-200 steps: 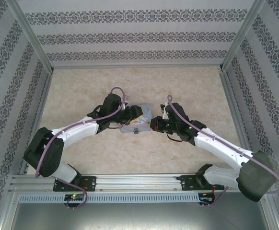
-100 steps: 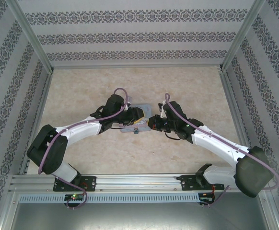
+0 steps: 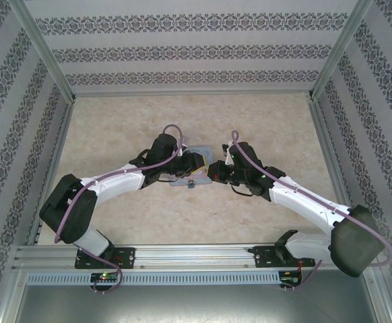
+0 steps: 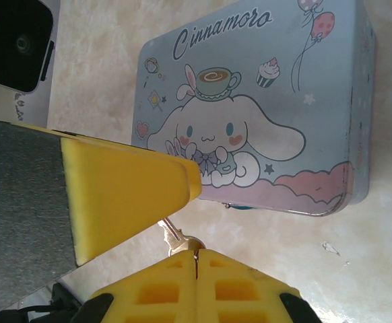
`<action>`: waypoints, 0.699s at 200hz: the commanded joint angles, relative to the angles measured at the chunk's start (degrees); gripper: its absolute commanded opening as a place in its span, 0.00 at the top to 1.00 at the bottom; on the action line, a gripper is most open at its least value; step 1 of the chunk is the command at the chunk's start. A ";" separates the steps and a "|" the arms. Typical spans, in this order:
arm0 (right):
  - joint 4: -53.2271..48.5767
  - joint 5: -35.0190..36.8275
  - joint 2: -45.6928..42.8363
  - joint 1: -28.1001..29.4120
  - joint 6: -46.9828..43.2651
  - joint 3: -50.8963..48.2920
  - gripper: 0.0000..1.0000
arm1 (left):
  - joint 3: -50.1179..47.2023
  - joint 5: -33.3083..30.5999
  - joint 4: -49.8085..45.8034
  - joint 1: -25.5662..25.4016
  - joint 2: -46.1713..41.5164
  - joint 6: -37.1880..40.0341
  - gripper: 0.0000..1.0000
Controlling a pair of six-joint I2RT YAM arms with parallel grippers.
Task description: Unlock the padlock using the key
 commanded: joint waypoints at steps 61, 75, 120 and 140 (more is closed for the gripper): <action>1.28 -1.03 0.34 0.60 0.48 1.00 1.00 | 2.38 0.10 1.81 -0.71 1.29 0.18 0.86; 1.29 -1.05 0.29 0.56 0.43 0.98 1.00 | 2.48 0.10 1.63 -0.79 1.33 0.32 0.89; 1.26 -0.93 0.05 0.55 0.46 1.12 1.00 | 2.67 0.19 1.23 -0.89 1.51 0.76 1.00; -0.14 0.51 -1.69 0.02 0.47 0.90 0.76 | 2.63 -0.40 0.95 -0.88 1.06 1.60 1.00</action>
